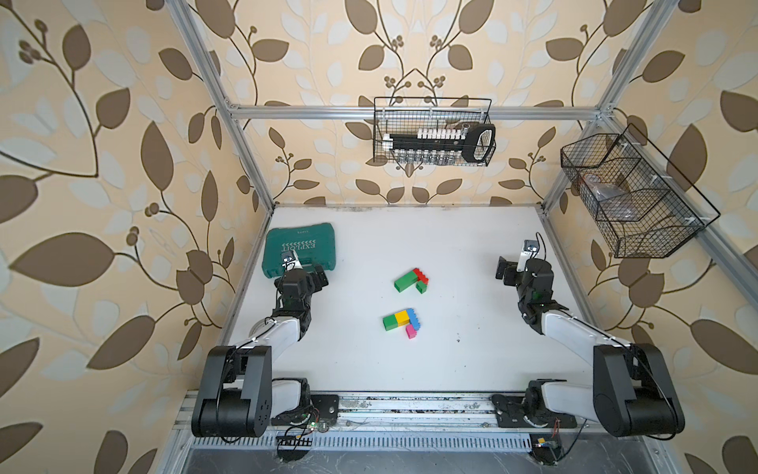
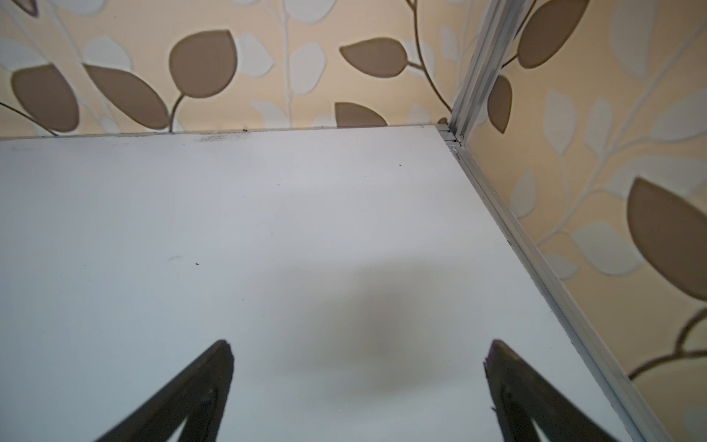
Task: Assemble the letter r with lego
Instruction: Reset both arms
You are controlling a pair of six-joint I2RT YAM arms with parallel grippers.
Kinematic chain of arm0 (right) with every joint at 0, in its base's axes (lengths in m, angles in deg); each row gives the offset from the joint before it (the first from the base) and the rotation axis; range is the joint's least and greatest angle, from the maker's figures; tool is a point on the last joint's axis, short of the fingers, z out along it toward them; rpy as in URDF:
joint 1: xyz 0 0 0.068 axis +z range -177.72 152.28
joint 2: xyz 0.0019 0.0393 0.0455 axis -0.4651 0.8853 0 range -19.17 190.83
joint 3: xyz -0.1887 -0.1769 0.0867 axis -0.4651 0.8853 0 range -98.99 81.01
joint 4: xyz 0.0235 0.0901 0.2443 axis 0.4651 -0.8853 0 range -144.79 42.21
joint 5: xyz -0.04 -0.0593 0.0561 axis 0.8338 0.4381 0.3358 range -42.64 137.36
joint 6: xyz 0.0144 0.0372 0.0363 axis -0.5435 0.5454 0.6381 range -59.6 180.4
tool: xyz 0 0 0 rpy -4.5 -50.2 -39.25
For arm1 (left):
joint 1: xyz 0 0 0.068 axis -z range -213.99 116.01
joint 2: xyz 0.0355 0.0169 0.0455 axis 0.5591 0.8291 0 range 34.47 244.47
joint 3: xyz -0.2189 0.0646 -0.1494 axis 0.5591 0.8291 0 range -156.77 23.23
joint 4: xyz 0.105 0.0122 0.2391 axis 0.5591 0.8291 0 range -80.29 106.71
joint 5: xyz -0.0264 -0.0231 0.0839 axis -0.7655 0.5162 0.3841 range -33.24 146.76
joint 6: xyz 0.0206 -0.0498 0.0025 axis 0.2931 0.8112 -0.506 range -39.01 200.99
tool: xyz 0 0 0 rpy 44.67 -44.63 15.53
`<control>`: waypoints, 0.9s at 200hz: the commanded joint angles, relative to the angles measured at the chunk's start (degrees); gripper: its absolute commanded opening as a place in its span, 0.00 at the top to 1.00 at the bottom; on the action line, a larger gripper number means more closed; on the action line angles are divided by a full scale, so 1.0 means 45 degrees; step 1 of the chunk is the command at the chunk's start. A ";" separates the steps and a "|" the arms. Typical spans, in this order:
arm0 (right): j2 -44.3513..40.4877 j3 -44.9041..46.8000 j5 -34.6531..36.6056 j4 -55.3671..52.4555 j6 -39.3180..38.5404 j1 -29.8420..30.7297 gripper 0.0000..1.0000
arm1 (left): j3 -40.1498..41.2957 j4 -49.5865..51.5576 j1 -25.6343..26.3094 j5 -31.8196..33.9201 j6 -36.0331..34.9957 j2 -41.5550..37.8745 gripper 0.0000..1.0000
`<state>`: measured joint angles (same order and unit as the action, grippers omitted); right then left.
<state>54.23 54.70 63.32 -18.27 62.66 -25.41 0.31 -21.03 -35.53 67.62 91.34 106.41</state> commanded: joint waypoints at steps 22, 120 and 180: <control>0.1579 0.1354 -0.1701 0.3243 -0.1647 0.1030 0.01 | 0.0209 -0.0687 0.0034 -0.1132 -0.1086 -0.0494 0.02; 0.2853 0.1047 -0.3247 0.3745 -0.0620 -0.0356 0.01 | 0.0959 -0.3501 0.0848 -0.0843 -0.2051 0.2242 0.03; 0.2831 0.1021 -0.3289 0.3626 -0.0620 -0.0361 0.01 | 0.0296 -0.2769 0.0782 -0.0817 -0.1995 0.3058 0.03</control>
<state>67.37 60.19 49.25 -2.51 59.30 -27.05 3.85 -31.74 -31.82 63.18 83.03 120.36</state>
